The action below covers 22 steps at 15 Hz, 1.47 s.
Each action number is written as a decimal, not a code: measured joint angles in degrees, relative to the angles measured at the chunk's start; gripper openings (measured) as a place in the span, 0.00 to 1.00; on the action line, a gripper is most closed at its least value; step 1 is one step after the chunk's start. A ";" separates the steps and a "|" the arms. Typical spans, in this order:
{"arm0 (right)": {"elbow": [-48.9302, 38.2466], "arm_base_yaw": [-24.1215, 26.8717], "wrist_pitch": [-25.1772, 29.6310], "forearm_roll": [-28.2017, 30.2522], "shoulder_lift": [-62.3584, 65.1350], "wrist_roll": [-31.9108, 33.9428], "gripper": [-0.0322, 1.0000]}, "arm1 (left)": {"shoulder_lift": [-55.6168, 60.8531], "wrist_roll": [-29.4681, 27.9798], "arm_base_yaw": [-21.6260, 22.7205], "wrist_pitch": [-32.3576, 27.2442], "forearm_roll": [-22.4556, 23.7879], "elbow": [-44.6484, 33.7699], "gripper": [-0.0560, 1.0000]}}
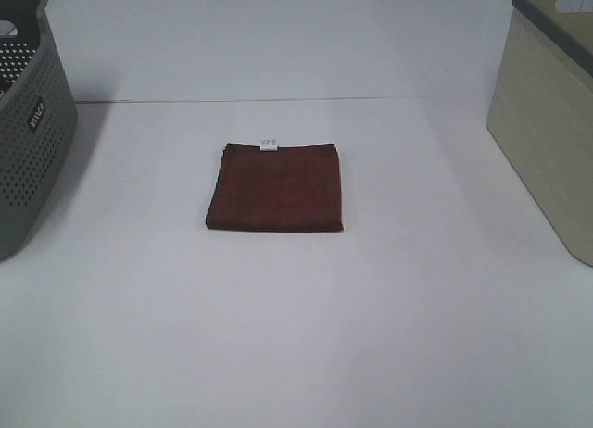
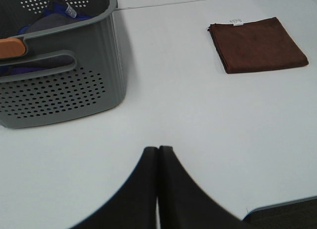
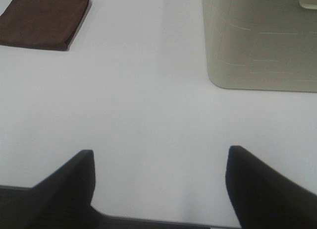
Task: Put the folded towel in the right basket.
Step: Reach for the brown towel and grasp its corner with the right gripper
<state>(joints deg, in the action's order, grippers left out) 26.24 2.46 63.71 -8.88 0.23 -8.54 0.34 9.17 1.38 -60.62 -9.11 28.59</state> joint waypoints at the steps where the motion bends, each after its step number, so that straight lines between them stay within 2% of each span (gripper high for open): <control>1: 0.00 0.00 0.00 0.00 0.00 0.00 0.73 | 0.00 0.00 0.00 0.00 0.00 0.00 0.05; 22: 0.00 0.00 0.00 0.00 0.00 0.00 0.73 | 0.00 0.00 0.00 0.00 0.00 0.00 0.05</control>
<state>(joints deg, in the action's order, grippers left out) 26.24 2.46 63.71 -8.88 0.23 -8.54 0.34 9.17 1.38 -60.62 -9.11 28.59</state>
